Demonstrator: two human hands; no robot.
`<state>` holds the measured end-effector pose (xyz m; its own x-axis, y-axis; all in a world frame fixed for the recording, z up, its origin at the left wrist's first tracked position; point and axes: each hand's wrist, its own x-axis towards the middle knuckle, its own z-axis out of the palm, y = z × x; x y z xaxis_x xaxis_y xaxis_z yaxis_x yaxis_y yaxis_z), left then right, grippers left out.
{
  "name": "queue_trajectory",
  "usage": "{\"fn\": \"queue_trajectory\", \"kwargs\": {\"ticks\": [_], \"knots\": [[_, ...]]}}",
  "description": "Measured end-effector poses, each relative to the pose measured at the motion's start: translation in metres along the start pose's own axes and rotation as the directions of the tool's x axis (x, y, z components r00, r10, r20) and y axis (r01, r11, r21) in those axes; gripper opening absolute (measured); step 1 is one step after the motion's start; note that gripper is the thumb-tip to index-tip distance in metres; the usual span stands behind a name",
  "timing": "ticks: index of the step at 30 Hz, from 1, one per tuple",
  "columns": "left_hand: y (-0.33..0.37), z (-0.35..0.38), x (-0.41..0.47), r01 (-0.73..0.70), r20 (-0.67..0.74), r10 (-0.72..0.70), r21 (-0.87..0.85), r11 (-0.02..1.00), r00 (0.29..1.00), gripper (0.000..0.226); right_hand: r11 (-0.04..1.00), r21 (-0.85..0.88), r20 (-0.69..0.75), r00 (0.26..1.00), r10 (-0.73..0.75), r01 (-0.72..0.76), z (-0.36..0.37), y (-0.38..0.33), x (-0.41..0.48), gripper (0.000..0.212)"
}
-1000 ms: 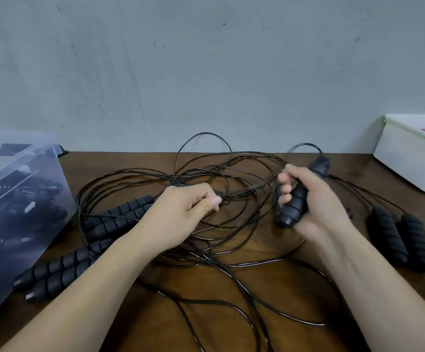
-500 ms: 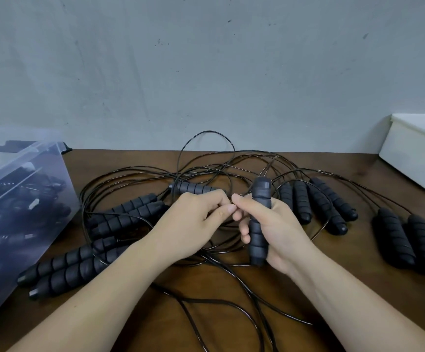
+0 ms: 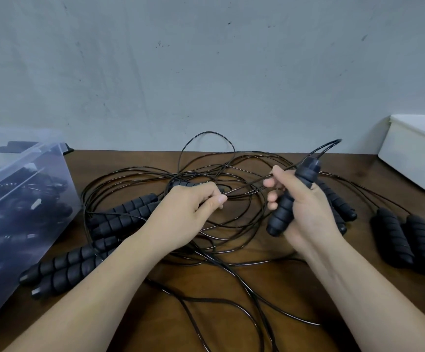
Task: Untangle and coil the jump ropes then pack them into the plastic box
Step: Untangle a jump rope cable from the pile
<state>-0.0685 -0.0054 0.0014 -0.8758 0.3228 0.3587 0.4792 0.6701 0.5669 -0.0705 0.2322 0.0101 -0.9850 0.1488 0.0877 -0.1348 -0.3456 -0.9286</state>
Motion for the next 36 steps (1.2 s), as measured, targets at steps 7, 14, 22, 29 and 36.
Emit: {"fn": "queue_trajectory", "kwargs": {"ticks": [7,14,22,29,36], "knots": [[0.008,0.010,-0.003,-0.146,0.012,0.145,0.040,0.989,0.989,0.019,0.986,-0.126,0.263,0.954,0.143,-0.113,0.018,0.025,-0.019,0.016],[0.001,0.006,0.000,-0.133,0.039,0.131,0.072,0.988,0.991,0.022,0.993,-0.116,0.204,0.977,0.056,-0.033,0.014,0.014,-0.015,0.012],[-0.011,-0.006,0.005,-0.069,-0.062,0.074,0.091,0.993,0.995,0.030,0.996,0.094,0.056,0.998,-0.009,0.004,-0.006,-0.007,0.002,0.015],[-0.006,0.005,0.002,-0.155,-0.010,0.158,0.134,0.979,0.987,0.028,0.996,-0.090,0.220,0.975,0.018,0.002,0.012,0.018,-0.013,0.026],[-0.005,0.006,0.002,-0.174,0.034,0.171,0.127,0.977,0.985,0.025,0.931,-0.324,0.239,0.966,-0.094,0.171,0.011,0.028,-0.018,0.012]]}}
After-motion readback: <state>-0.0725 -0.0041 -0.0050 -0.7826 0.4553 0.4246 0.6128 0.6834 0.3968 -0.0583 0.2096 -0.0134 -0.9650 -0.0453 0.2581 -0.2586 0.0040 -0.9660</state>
